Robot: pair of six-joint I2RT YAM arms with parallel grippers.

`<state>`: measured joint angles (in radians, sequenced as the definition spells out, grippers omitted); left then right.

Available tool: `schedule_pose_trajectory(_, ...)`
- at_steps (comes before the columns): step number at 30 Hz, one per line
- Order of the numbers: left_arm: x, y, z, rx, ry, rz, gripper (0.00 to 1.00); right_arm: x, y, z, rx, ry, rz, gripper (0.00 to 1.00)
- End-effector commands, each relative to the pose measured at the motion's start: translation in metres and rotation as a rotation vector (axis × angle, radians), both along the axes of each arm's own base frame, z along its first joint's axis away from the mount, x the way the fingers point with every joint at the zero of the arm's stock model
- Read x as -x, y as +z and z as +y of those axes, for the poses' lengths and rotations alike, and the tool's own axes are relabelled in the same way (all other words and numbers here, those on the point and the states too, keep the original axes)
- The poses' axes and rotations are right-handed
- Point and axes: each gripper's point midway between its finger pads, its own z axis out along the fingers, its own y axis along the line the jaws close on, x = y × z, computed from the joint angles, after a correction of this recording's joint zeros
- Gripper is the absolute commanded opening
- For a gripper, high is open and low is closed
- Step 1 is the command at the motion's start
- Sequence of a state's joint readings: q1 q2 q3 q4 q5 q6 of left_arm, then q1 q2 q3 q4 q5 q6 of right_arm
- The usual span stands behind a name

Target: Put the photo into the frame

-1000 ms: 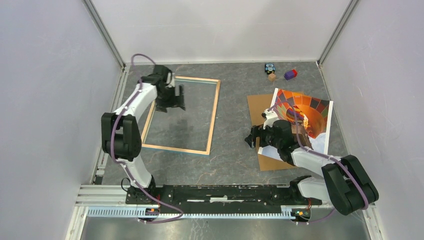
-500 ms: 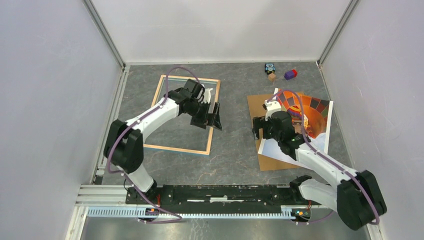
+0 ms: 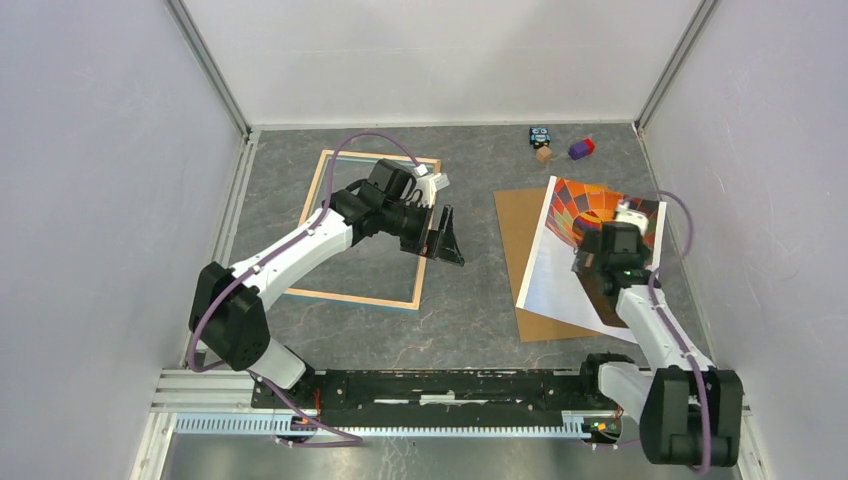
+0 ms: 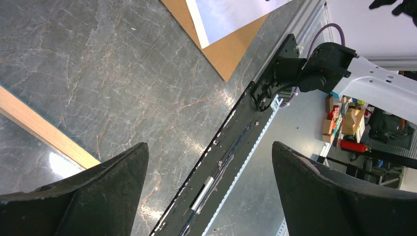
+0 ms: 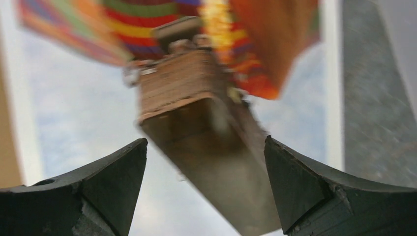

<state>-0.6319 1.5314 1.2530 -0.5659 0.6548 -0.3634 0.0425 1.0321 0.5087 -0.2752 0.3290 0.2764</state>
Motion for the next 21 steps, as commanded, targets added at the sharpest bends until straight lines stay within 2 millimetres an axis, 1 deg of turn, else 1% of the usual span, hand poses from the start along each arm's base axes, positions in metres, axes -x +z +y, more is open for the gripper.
schedule_pose_trajectory(1, 0.007, 0.012, -0.007, 0.049, -0.015, 0.005, 1.00, 0.019, 0.008, -0.050, -0.019, -0.225, -0.018, 0.95)
schedule_pose_trajectory(4, 0.005, 0.008, -0.005, 0.026, -0.007, -0.001, 1.00, 0.041, 0.011, -0.078, -0.072, -0.385, -0.054, 0.98)
schedule_pose_trajectory(6, 0.004, 0.005, -0.004, 0.014, -0.008, -0.001, 1.00, 0.056, 0.009, -0.088, -0.104, -0.476, -0.073, 0.98)
schedule_pose_trajectory(10, 0.004, 0.003, -0.004, 0.011, -0.008, 0.005, 1.00, 0.079, 0.001, -0.095, -0.125, -0.594, -0.125, 0.98)
schedule_pose_trajectory(14, 0.006, 0.003, -0.006, 0.016, -0.017, 0.015, 1.00, 0.105, -0.014, -0.105, -0.105, -0.736, -0.126, 0.98)
schedule_pose_trajectory(17, 0.006, 0.005, -0.006, 0.024, -0.019, 0.017, 1.00, 0.110, -0.019, -0.105, -0.134, -0.778, -0.132, 0.98)
schedule_pose_trajectory(21, 0.006, 0.007, -0.006, 0.029, -0.020, 0.012, 1.00, 0.123, -0.028, -0.108, -0.125, -0.847, -0.101, 0.98)
